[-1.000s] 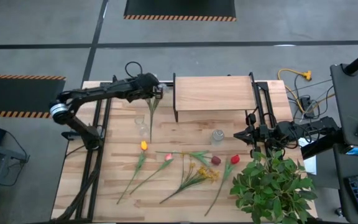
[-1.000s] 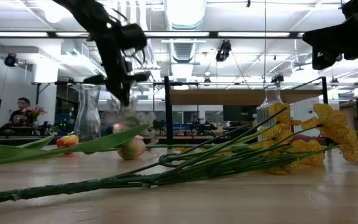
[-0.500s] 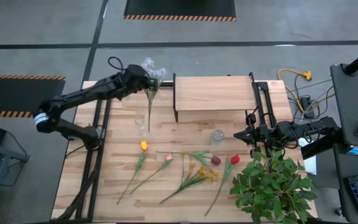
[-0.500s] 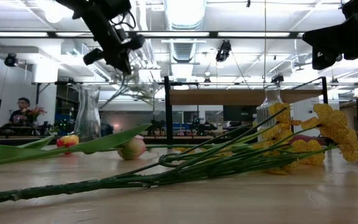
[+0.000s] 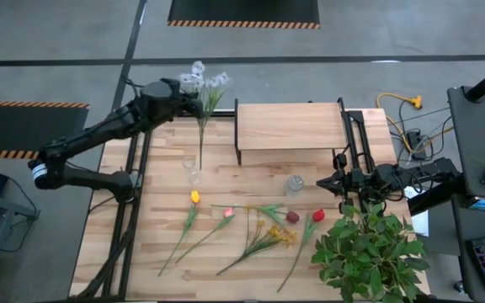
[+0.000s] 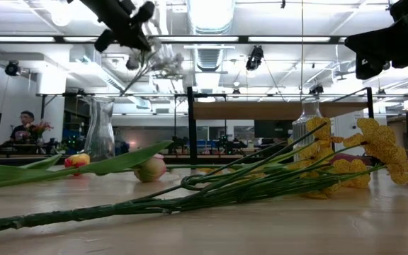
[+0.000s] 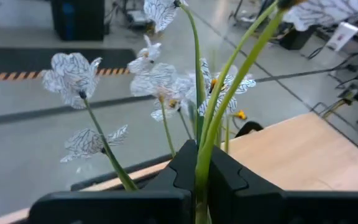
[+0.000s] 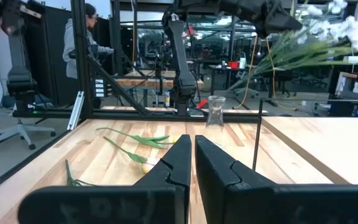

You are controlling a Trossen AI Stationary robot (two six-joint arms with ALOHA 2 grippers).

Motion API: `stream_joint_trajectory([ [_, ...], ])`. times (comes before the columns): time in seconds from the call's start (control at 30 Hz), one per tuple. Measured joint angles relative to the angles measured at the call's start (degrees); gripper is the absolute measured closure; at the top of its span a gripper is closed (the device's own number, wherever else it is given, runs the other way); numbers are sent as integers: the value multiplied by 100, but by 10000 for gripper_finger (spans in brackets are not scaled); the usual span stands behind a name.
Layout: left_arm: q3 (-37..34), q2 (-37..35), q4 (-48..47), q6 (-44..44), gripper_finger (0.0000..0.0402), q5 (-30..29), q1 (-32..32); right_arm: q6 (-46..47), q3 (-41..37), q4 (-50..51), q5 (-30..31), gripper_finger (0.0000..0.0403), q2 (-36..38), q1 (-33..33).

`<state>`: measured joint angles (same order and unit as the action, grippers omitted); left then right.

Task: Pick and place flowers into a vace then onto a shelf
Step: Put the white flowers into the left transparent vase

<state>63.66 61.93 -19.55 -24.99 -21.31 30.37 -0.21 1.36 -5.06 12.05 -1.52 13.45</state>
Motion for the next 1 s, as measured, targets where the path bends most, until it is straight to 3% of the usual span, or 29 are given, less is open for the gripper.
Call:
stream_joint_trajectory([
  [0.5,-68,-889,235,1237,401,-12,-449,2,-2,0,0,390,0,0],
  [0.73,-941,-1316,1720,1526,401,8,-696,3,-2,0,4,390,-2,0],
  [1.0,-1724,-2119,2000,1607,401,4,-695,4,-2,0,2,390,-2,0],
])
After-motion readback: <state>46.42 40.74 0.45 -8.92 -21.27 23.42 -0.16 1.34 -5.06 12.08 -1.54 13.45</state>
